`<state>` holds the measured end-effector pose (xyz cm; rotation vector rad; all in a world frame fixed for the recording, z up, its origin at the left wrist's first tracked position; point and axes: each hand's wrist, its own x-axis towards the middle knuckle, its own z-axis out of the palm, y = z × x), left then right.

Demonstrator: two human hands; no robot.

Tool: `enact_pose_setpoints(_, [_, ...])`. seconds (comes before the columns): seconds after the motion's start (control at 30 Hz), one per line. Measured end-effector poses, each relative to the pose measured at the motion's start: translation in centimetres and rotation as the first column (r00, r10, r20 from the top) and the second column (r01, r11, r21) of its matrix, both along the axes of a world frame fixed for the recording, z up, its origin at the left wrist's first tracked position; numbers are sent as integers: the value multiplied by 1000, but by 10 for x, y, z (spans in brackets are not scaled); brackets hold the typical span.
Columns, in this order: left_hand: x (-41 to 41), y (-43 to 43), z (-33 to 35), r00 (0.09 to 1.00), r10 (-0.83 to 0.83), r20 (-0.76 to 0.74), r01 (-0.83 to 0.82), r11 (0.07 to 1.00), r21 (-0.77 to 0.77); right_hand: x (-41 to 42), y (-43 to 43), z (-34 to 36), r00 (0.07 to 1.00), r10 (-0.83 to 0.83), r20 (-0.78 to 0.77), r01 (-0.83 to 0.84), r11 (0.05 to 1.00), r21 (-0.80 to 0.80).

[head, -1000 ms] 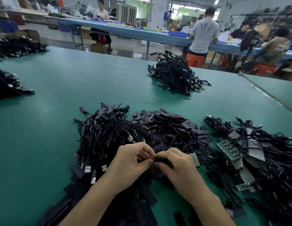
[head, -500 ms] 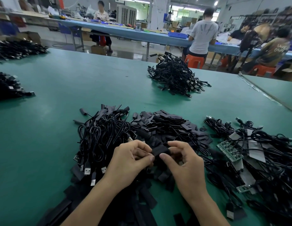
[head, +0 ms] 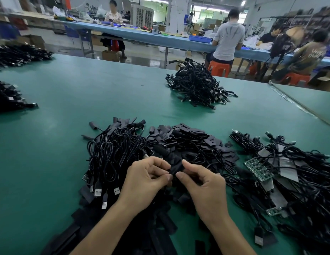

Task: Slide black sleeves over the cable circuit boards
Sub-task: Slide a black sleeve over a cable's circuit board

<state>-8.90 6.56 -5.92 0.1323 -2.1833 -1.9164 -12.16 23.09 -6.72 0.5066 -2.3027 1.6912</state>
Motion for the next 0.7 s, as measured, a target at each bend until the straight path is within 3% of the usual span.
enact_pose_setpoints(0.13, [3,3,2,997,13,-82,-20,996,-91,-1,1,6,999,-4,34,9,990,-142])
enact_pose_setpoints(0.23, [6,8,6,954,-24,-300,-65,957,-283,-4,6,15,998,-19,66,39,948,-317])
enact_pose_setpoints(0.33, [7,9,9,927,-104,-360,-115,834,-539,-6,12,24,987,74,145,21,826,-563])
enact_pose_setpoints(0.47, [5,7,12,932,-131,-338,-129,751,-647,-8,13,29,965,216,149,-39,677,-735])
enact_pose_setpoints(0.53, [4,10,17,912,-119,-393,-163,774,-612,-7,13,31,968,216,129,-53,679,-733])
enact_pose_setpoints(0.6, [5,10,30,866,2,-500,-284,825,-488,-6,15,29,982,152,114,-42,758,-651])
enact_pose_setpoints(0.7, [6,-1,51,735,330,-592,-560,788,-256,-7,19,25,990,-142,-13,136,964,-229])
